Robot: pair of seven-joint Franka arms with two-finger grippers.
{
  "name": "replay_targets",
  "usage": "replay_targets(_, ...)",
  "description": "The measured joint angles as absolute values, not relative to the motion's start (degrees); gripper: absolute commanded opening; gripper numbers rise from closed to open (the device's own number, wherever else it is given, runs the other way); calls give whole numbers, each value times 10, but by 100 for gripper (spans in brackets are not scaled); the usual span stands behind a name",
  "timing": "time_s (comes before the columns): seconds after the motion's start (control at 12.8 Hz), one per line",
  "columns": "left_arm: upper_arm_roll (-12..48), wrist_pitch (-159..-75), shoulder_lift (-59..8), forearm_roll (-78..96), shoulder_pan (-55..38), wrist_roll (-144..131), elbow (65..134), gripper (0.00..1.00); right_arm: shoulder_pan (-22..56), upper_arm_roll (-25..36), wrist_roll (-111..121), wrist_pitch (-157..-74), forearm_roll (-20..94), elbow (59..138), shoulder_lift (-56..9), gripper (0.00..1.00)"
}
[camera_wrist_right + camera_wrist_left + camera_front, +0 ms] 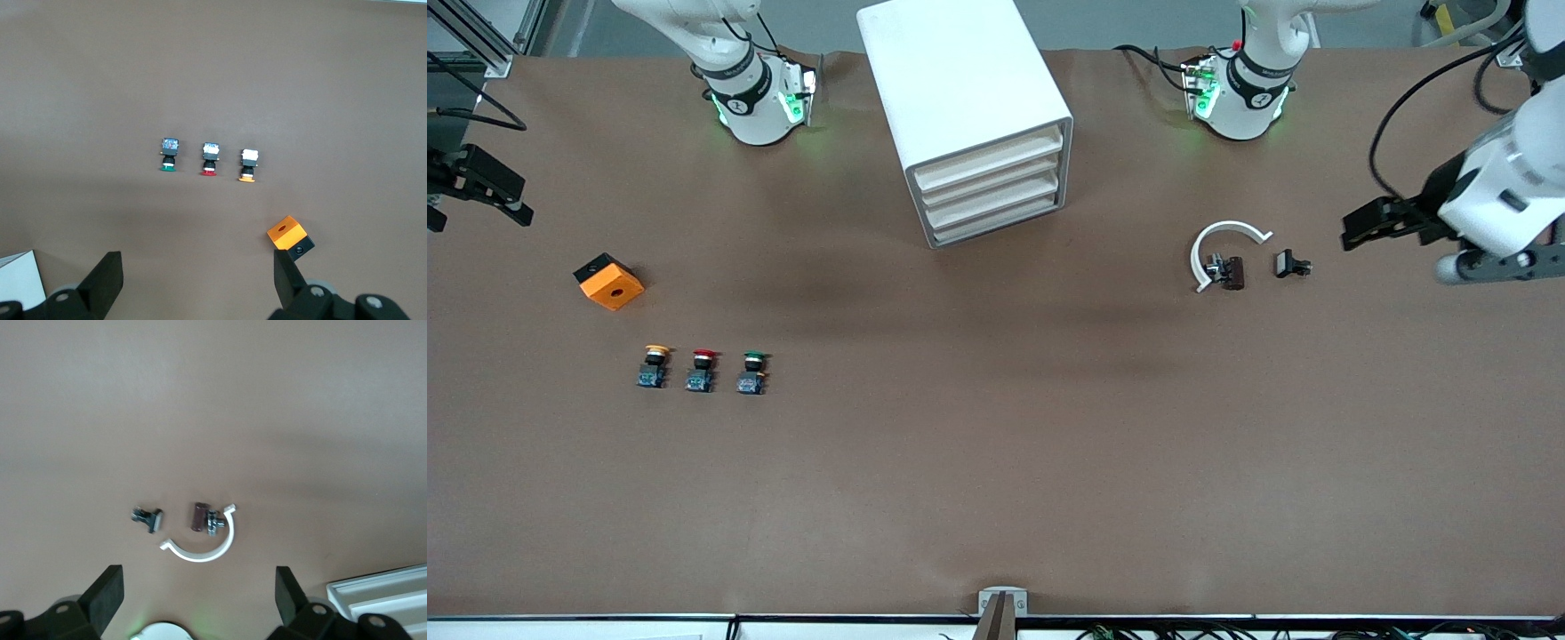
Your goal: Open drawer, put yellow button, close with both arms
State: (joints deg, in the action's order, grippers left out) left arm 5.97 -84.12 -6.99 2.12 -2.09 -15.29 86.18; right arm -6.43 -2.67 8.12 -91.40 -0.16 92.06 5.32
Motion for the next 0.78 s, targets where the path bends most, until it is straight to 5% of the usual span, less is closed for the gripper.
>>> replay_targets(0.39, 61, -888, -180, 38, -53, -248, 856, 100, -68, -25, 87, -914, -62, 921, 23, 100)
replay_targets(0.78, 63, -924, -256, 143, -106, -550, 840, 100, -120, -23, 126, -944, -63, 924, -87, 100)
